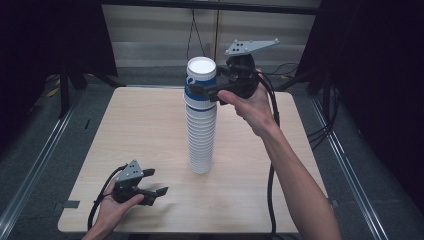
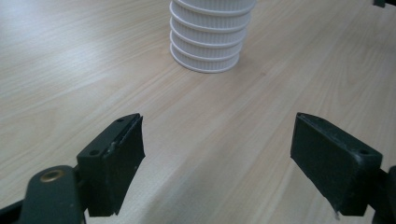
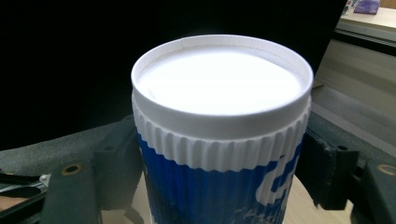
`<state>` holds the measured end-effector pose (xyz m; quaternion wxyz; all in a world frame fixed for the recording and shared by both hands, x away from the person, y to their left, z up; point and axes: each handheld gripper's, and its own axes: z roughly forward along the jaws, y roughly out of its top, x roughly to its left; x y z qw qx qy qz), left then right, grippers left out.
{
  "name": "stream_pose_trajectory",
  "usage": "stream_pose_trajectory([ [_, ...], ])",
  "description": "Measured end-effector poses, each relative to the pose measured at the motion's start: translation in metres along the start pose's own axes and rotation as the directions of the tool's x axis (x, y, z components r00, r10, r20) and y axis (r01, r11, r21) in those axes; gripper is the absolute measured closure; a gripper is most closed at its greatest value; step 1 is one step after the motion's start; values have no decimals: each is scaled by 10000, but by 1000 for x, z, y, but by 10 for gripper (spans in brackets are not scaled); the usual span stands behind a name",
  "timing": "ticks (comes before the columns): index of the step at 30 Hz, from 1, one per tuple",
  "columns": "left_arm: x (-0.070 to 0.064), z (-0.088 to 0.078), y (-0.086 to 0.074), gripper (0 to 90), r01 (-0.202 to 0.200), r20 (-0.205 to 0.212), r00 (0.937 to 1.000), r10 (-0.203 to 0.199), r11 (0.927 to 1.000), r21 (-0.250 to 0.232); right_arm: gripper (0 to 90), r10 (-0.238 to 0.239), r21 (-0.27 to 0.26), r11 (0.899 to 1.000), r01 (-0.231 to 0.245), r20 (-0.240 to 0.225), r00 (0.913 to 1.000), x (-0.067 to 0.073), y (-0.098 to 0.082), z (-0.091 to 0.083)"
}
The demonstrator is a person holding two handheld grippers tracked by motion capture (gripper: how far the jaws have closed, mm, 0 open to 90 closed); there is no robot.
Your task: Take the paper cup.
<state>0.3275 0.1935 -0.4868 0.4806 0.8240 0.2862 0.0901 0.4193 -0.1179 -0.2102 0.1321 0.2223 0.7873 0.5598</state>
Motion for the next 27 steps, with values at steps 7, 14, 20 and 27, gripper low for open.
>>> stream_pose_trajectory([
  [7,0,0,0,173,-64,-38,10000,64,10000,31,261,-71,-579,9983,76,91,9999,2,2,-3],
  [14,0,-1,-1,173,37,-92,10000,-37,10000,-27,266,-71,-1114,9937,94,208,9998,3,5,-9],
  [20,1,0,-1,173,3,-103,9999,-3,10000,-9,268,-95,-1489,9888,130,244,9997,5,9,-14],
  [27,1,0,-1,173,-40,-114,9999,40,10000,13,269,68,-1842,9829,-21,247,9997,7,12,-17],
])
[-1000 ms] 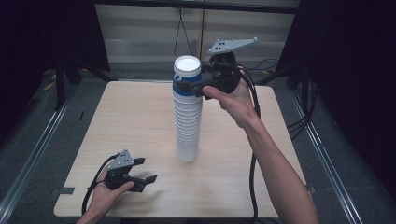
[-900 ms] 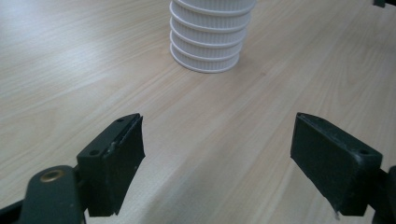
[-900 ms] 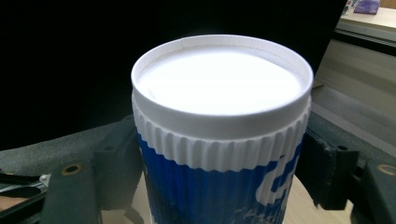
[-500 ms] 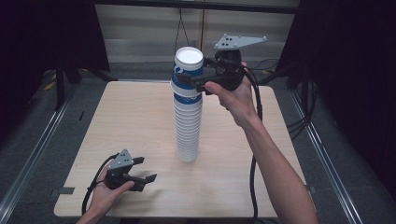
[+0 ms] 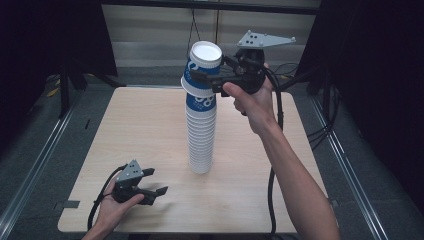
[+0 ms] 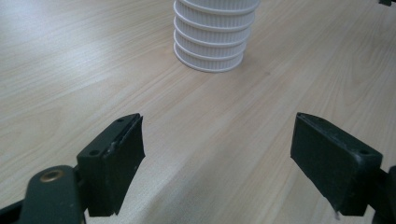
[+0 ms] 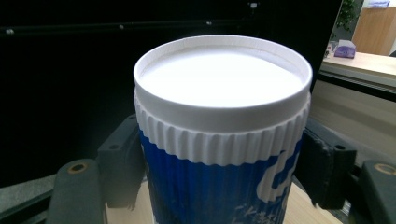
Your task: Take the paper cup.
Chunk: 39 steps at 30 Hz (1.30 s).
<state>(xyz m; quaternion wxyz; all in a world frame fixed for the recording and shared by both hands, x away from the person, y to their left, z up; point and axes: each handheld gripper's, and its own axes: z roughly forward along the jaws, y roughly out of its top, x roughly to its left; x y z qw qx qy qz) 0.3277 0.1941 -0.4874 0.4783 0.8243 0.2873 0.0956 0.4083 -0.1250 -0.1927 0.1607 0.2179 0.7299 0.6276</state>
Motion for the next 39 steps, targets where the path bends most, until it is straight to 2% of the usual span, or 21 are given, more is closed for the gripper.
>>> stream_pose_trajectory([
  [13,0,0,0,175,-30,-20,10000,30,10000,13,269,182,-579,9981,-186,-71,9998,-2,8,-11],
  [21,-1,2,0,175,39,16,10000,-39,10000,19,271,241,-695,9973,-246,-77,9997,-1,8,-15],
  [22,-3,3,0,179,-35,-95,9999,34,10000,-9,271,272,-726,9970,-275,-44,9996,-1,8,-17],
  [25,-6,4,1,187,-47,32,10000,48,10000,-41,271,284,-756,9967,-283,8,9996,-1,8,-19],
  [26,-5,4,2,187,-165,12,9999,165,9999,-37,271,311,-782,9965,-309,7,9995,-2,8,-21],
  [39,-4,4,1,187,-41,102,9999,41,10000,6,272,422,-975,9944,-403,174,9990,-6,8,-39],
])
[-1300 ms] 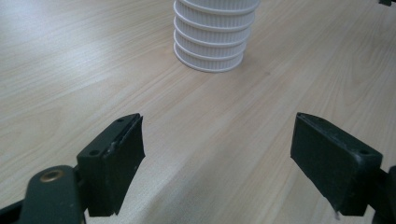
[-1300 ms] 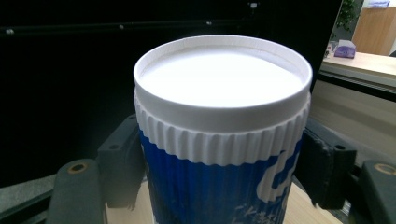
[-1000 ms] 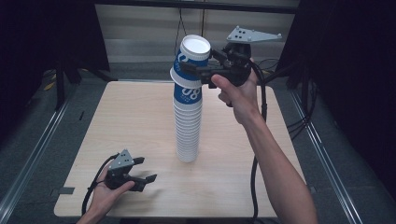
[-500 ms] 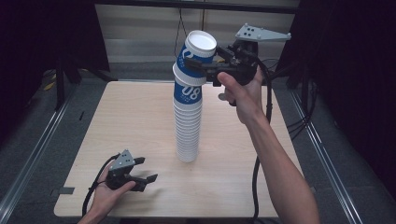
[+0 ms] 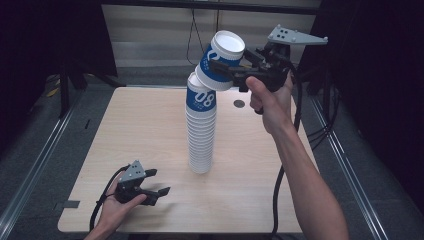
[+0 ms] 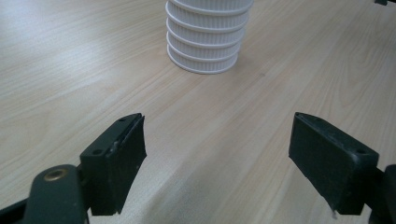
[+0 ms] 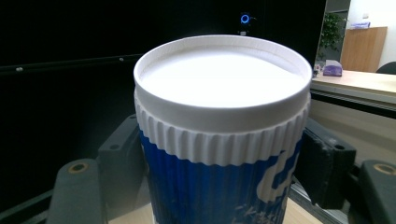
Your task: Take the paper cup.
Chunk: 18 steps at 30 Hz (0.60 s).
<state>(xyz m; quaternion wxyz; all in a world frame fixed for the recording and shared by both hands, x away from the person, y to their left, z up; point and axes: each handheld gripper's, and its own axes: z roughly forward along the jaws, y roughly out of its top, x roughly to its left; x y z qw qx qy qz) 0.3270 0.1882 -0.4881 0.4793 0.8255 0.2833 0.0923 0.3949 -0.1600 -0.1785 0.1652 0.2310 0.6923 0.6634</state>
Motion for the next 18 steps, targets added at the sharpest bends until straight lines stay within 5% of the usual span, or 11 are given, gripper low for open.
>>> stream_pose_trajectory([
  [5,0,-1,0,187,43,24,10000,-43,10000,-50,273,-2,-70,10000,3,98,10000,-2,-2,-11],
  [8,0,-1,0,187,661,494,9967,-646,9974,-299,273,-20,-86,10000,22,239,9997,-4,-3,-19],
  [18,-1,-2,1,187,616,526,9968,-596,9974,-364,273,12,-61,10000,-8,594,9982,-12,-14,-44],
])
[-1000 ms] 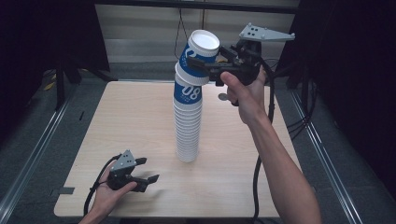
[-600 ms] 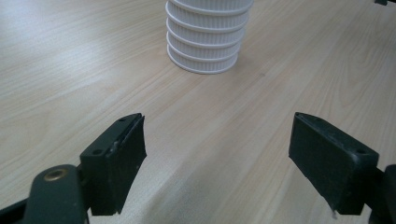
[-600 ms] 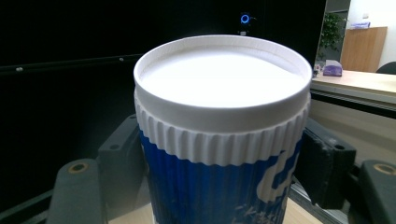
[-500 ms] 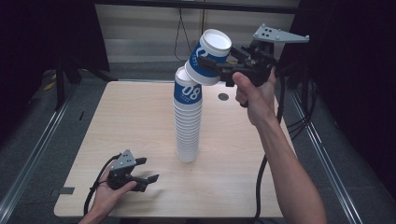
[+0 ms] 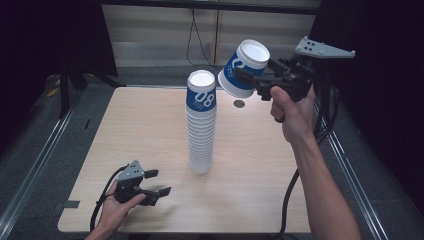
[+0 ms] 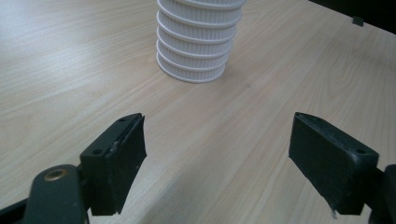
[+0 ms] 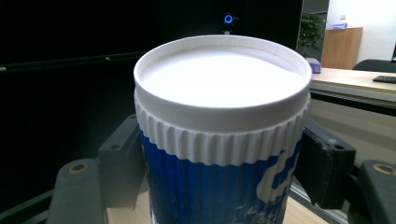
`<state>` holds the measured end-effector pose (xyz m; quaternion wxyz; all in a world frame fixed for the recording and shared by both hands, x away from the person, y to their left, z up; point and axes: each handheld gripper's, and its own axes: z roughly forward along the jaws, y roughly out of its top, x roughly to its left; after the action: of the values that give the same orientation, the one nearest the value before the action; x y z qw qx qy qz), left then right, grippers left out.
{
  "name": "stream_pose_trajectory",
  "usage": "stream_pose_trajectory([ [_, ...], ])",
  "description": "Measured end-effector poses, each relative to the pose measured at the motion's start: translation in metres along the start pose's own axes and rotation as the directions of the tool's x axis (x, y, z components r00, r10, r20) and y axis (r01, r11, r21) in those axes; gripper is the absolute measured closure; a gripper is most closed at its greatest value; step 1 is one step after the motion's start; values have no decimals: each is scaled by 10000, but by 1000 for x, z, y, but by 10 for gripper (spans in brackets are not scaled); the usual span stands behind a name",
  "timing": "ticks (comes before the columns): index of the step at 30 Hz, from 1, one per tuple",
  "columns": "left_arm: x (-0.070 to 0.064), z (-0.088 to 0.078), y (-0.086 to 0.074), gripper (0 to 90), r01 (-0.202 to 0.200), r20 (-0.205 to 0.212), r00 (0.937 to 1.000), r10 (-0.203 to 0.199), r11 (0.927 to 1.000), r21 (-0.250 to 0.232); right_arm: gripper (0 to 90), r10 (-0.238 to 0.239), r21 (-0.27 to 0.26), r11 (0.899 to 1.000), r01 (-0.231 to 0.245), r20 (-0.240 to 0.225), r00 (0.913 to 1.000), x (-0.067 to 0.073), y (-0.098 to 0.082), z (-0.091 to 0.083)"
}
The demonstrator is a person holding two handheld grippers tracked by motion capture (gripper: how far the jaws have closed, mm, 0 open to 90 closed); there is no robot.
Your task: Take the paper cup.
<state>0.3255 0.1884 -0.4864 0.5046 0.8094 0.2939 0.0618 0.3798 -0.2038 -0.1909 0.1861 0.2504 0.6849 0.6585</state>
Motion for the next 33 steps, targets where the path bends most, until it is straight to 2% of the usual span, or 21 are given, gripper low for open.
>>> stream_pose_trajectory([
  [3,-1,1,0,187,-196,-95,9998,197,9998,96,273,78,57,10000,-78,59,10000,-1,-4,-5],
  [5,-3,1,3,187,-106,150,9998,105,9999,4,273,94,133,9999,-95,74,9999,-1,-9,-8],
  [6,-8,1,5,187,-360,124,9993,361,9993,-34,273,116,202,9997,-118,109,9999,-2,-15,-12],
  [9,-10,3,5,185,-419,240,9988,417,9991,53,273,228,249,9994,-231,121,9997,-2,-25,-15],
  [10,-11,4,5,185,-564,176,9983,562,9983,112,273,228,249,9994,-231,121,9997,-2,-25,-15],
  [12,-11,4,6,184,-368,348,9987,368,9993,16,273,324,355,9988,-325,27,9995,-1,-35,-18],
  [18,-5,4,11,184,-373,200,9991,374,9993,-44,273,332,591,9977,-329,-43,9994,-1,-47,-21],
  [19,-3,3,14,184,-395,100,9992,396,9991,-129,273,356,823,9959,-364,105,9993,-1,-55,-20],
  [23,1,1,19,184,-321,92,9994,323,9991,-295,273,335,1180,9924,-341,66,9994,0,-67,-18],
  [25,3,1,23,184,-130,236,9996,139,9993,-364,273,457,1235,9913,-460,51,9989,-1,-77,-16],
  [26,3,3,30,184,-254,383,9989,263,9994,-247,273,499,1271,9906,-498,24,9987,0,-79,-16],
  [28,3,4,33,184,-377,410,9984,386,9990,-228,273,516,1331,9898,-510,-11,9987,0,-82,-14],
  [30,1,7,41,184,-585,376,9975,601,9975,-405,272,449,1458,9884,-426,-124,9989,2,-85,-10],
  [33,-2,9,47,184,-591,476,9969,623,9960,-677,273,476,1393,9893,-441,-217,9986,7,-89,-9],
])
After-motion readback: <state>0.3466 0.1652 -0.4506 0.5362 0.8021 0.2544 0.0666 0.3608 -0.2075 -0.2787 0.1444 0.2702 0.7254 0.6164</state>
